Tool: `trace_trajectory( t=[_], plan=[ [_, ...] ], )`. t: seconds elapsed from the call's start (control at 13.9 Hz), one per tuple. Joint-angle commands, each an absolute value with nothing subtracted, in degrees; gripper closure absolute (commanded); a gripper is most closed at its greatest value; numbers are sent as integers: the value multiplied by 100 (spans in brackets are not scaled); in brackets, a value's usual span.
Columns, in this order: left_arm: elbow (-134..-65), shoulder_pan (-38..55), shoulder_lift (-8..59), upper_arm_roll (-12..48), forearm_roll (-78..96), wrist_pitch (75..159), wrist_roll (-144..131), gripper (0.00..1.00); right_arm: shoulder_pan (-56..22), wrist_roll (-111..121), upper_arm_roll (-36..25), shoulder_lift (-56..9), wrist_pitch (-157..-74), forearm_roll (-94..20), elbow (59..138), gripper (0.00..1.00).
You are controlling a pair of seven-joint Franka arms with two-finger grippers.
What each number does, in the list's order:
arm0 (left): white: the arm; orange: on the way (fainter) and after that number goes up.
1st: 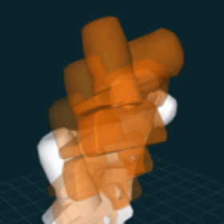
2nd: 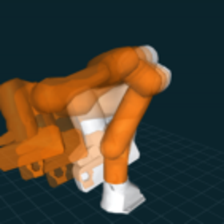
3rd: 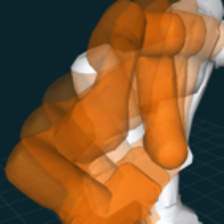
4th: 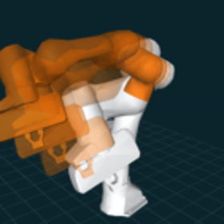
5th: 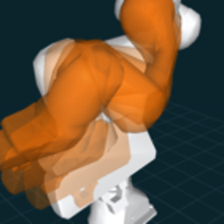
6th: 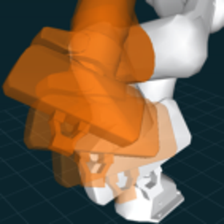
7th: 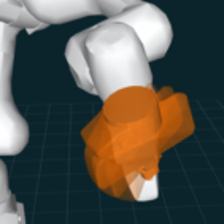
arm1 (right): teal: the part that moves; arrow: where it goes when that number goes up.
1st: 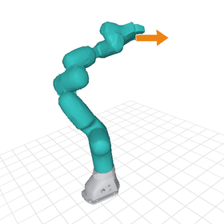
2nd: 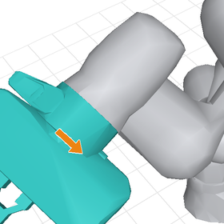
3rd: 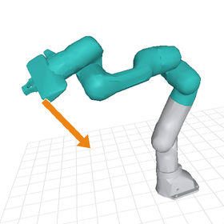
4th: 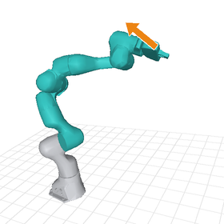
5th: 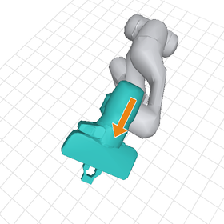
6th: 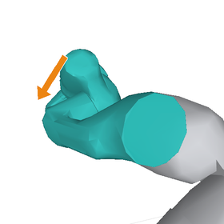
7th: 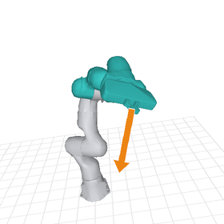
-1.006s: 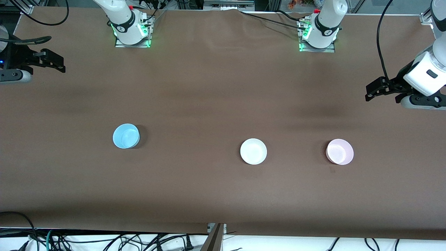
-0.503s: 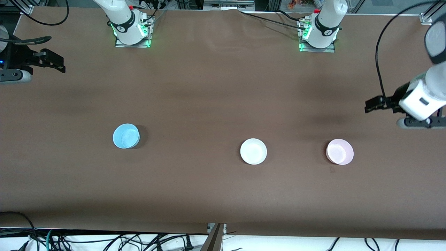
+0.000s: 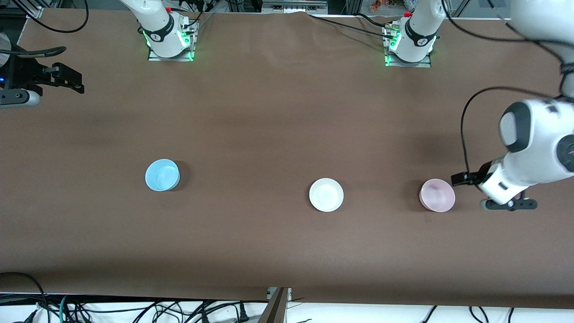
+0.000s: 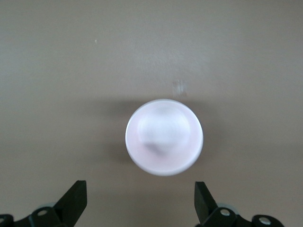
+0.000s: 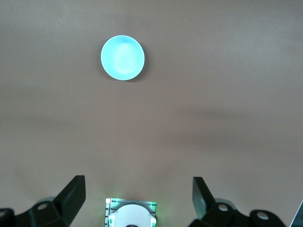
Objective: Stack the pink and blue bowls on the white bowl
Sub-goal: 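Move the left gripper over the pink bowl and lower it, then close the left gripper on the pink bowl's rim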
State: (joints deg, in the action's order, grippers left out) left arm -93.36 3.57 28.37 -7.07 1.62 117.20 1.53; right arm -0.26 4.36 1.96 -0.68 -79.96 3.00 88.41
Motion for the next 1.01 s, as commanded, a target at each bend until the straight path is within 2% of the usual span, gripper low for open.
trace_trajectory(
  t=[0.0,0.29,0.36,0.57,0.79,0.93],
  plan=[
    [-9343,194,3207,-642,307,12259,272,4,44,378,272,-62,-7989,369,8807,0],
    [-9421,141,3656,-642,343,12910,307,15,44,369,272,-62,-7989,369,8807,0],
    [-9518,106,3656,-642,351,13050,438,16,44,378,272,-62,-7989,369,8807,0],
    [-9922,-219,3656,-458,544,13533,798,30,44,378,272,-62,-7989,369,8807,0],
    [-10037,-325,3647,-378,624,13658,976,35,44,378,272,-62,-7989,369,8807,0],
    [-10037,-325,3647,-378,624,13658,976,49,44,378,272,-62,-7989,369,8807,0]
  ],
)
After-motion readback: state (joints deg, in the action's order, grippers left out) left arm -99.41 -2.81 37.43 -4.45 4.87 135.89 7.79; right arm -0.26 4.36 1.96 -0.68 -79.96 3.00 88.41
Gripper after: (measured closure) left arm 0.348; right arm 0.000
